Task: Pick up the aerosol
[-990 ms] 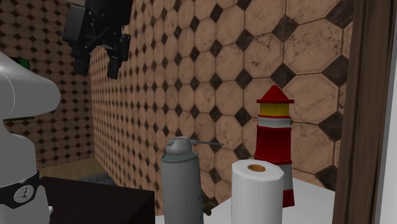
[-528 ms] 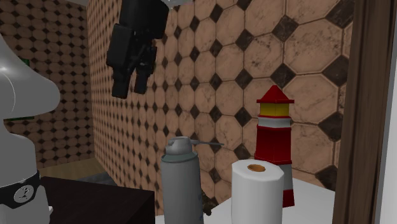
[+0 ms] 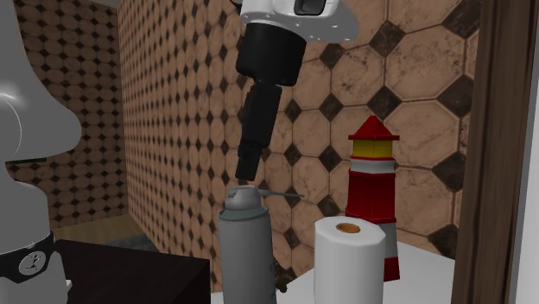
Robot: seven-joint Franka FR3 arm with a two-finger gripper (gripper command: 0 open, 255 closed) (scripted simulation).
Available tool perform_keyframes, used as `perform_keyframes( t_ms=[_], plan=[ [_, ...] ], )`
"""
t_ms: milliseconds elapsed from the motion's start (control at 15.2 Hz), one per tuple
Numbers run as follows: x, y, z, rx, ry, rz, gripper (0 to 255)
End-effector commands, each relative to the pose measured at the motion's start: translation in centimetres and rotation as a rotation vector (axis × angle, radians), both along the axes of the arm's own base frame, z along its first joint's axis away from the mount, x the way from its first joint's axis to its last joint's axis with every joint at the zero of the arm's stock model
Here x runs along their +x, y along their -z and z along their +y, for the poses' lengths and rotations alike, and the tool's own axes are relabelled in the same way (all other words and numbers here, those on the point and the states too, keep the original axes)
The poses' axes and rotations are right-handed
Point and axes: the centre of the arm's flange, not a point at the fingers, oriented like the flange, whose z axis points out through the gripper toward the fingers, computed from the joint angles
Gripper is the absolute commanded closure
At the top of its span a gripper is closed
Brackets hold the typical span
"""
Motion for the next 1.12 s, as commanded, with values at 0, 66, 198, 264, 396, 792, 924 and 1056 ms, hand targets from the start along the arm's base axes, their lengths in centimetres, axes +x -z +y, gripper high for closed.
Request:
perform_keyframes(
  t_ms=[0,66,198,264,396,792,924,1056],
  plan=[
    [2.4,1.0,-0.1,0.016,-0.026,0.001,0],
    [3.1,1.4,-0.1,0.020,-0.033,0.002,0],
    [3.1,2.4,-0.1,0.020,-0.033,0.002,0],
    [3.1,2.9,-0.1,0.020,-0.033,0.002,0],
    [3.1,4.0,-0.1,0.020,-0.033,0.002,0],
    [3.1,5.3,-0.1,0.020,-0.033,0.002,255],
    [3.1,5.3,-0.1,0.020,-0.033,0.002,255],
    [3.1,5.3,-0.1,0.020,-0.033,0.002,255]
  ],
)
